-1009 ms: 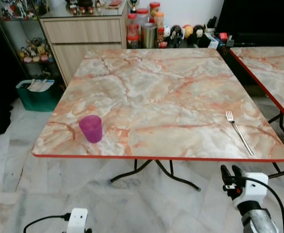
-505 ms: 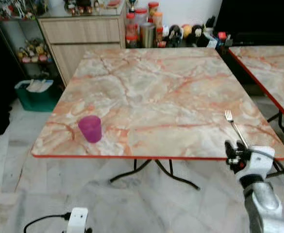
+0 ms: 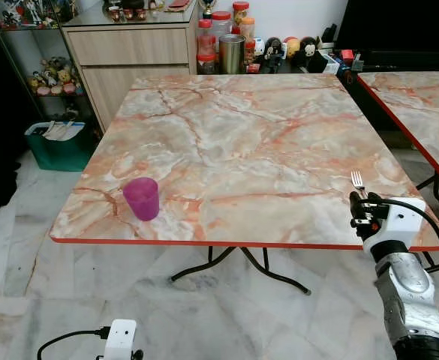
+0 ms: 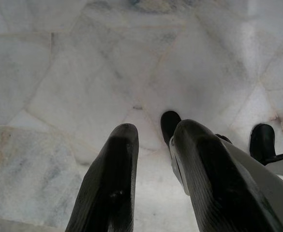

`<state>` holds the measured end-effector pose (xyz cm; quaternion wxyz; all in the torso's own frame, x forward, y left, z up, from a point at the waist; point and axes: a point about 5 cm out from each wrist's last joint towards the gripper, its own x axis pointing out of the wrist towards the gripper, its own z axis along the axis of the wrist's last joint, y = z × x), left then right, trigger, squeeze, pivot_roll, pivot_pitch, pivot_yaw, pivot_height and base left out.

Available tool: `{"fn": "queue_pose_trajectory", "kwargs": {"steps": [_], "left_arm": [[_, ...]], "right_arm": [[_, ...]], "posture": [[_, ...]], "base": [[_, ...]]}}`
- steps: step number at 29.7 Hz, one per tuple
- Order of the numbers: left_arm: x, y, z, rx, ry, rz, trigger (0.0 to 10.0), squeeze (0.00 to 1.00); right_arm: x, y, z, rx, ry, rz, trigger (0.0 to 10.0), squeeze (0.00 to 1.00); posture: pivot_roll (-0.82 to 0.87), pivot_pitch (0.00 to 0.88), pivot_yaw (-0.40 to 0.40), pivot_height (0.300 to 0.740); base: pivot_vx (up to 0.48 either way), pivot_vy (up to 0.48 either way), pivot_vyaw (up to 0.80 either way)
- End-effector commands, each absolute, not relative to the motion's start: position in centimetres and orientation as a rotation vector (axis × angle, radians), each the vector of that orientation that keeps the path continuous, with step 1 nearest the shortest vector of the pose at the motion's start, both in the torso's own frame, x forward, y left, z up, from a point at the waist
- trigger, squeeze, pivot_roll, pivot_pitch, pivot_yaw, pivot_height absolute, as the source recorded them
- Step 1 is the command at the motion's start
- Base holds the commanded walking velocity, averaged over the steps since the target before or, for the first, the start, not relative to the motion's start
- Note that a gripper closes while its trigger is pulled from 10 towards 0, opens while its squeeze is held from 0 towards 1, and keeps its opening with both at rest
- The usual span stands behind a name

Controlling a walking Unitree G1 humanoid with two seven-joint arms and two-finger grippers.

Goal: Setting the table

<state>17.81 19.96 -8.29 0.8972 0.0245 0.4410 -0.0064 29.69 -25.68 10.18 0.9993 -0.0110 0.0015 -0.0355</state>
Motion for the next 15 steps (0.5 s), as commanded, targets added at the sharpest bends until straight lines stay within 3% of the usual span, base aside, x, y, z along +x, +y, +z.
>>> {"fn": "queue_pose_trajectory", "kwargs": {"steps": [1, 15], "left_arm": [[17.9, 19.9, -8.2, 0.069, 0.915, -0.037, 10.0, 0.0], [18.2, 20.3, -8.0, 0.092, 0.907, -0.035, 10.0, 0.0]], "right_arm": [[29.6, -26.1, 9.9, -0.015, 0.011, -0.098, 10.0, 0.0], [30.4, -25.0, 9.9, 0.003, 0.005, -0.077, 10.0, 0.0]], "posture": [[-0.04, 0.0, 0.052, 0.736], [-0.01, 0.0, 0.056, 0.736]], "base": [[0.0, 0.0, 0.0], [0.0, 0.0, 0.0]]}}
